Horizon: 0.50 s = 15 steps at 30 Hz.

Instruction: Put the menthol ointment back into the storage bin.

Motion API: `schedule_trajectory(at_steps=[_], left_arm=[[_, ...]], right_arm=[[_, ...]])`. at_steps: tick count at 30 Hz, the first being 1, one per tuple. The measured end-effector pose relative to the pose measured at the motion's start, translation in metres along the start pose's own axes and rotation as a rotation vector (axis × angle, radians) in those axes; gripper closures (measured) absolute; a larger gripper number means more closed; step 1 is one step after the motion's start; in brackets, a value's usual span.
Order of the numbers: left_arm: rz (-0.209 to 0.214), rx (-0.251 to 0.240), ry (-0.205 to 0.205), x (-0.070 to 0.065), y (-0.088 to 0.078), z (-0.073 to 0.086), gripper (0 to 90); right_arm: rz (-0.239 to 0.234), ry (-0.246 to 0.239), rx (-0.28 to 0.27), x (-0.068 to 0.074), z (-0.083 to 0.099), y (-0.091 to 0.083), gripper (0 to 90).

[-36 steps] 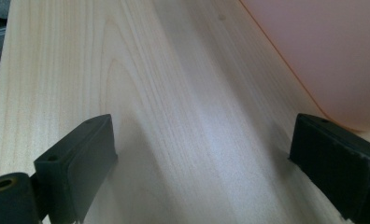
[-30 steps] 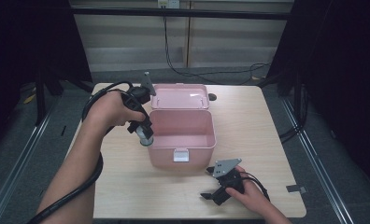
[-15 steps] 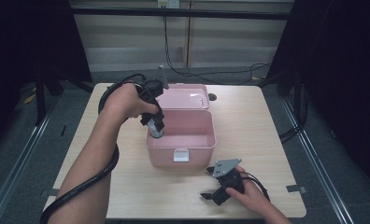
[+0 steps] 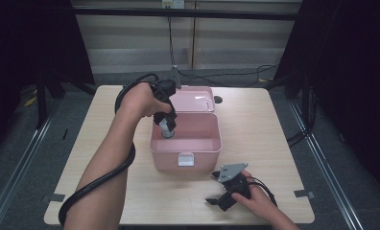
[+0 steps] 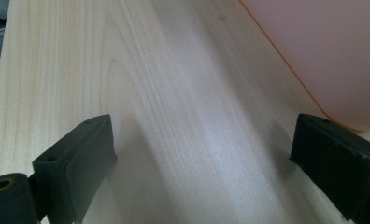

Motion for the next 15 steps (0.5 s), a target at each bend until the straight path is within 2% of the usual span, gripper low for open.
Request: schedule_trajectory(at_steps=[10,12,15], left_arm=[[0.004,-0.007,-0.012,0.004,0.013,-0.013,50.0],[0.008,-0.010,-0.030,0.004,0.017,-0.015,50.0],[0.003,-0.009,-0.036,0.006,0.021,-0.018,50.0]], right_arm=[[0.000,0.002,-0.001,0.000,0.000,0.000,5.8],[0.000,0.002,-0.001,0.000,0.000,0.000,5.8],[0.000,0.003,-0.001,0.000,0.000,0.000,5.8]])
Point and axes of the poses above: each handheld gripper's, and its own axes: y roughly forward along the jaws, z roughly out of its underside, x roughly to its left, the point moved 8 cm from there along y, roughly forward along the jaws, and after that the axes turned 1 degree about z, right-handed, at the moved point
